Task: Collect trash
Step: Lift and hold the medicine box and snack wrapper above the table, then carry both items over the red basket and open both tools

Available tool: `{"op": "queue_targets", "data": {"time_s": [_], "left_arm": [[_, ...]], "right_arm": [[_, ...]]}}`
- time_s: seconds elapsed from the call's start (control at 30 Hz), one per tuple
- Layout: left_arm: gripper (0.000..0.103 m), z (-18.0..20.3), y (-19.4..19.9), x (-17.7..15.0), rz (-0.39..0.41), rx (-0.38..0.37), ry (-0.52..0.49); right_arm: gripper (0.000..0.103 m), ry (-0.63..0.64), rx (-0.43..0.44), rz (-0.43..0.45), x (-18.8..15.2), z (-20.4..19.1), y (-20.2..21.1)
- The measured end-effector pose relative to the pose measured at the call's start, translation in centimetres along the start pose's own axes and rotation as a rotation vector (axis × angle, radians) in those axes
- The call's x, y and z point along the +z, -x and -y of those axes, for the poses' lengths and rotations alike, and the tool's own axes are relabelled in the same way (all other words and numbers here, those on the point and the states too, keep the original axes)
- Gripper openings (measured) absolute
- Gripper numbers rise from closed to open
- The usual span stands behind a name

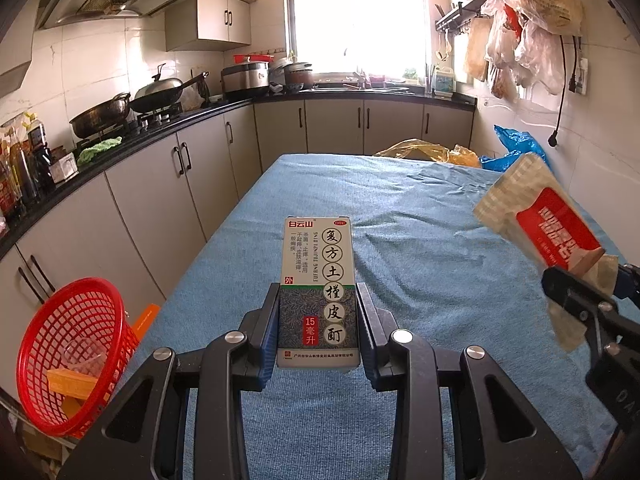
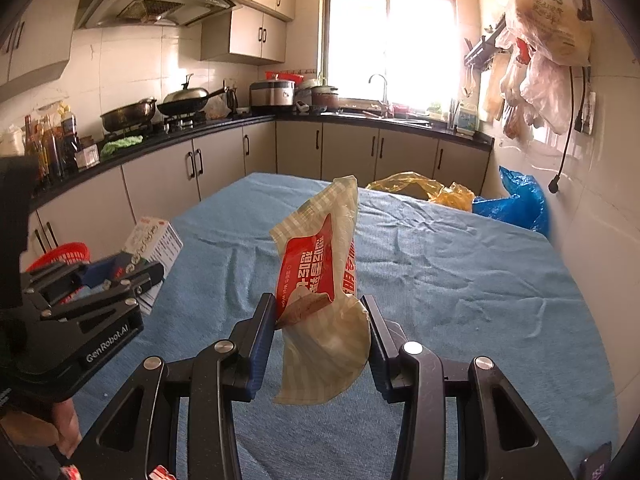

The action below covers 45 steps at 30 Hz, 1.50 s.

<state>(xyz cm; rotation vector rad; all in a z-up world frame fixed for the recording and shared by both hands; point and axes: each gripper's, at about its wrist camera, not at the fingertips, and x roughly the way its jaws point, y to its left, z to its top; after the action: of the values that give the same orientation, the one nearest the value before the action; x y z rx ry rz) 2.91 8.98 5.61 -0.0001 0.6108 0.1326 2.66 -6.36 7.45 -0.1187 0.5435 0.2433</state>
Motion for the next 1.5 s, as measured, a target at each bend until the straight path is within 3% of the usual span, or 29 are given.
{"op": "queue_targets", "data": {"time_s": [0.33,0.83,1.5], "left_arm": [[0.033,-1.7,3.0,-0.2,0.021,0.026,0.039],[0.033,-8.1,8.3,-1.8,0.075,0.111,0.109],[0.033,-18.0,10.4,-4.3,0.073,0.197,0.254]], "right_arm": [[0.046,-0.055,0.066,0.018,0.9,0.0,1.7],[0.046,0.033,0.206,0.033,1.8,-8.4,5.3],[0.046,0.131,0.316,-0.02,3.3,-17.5,4.3]]}}
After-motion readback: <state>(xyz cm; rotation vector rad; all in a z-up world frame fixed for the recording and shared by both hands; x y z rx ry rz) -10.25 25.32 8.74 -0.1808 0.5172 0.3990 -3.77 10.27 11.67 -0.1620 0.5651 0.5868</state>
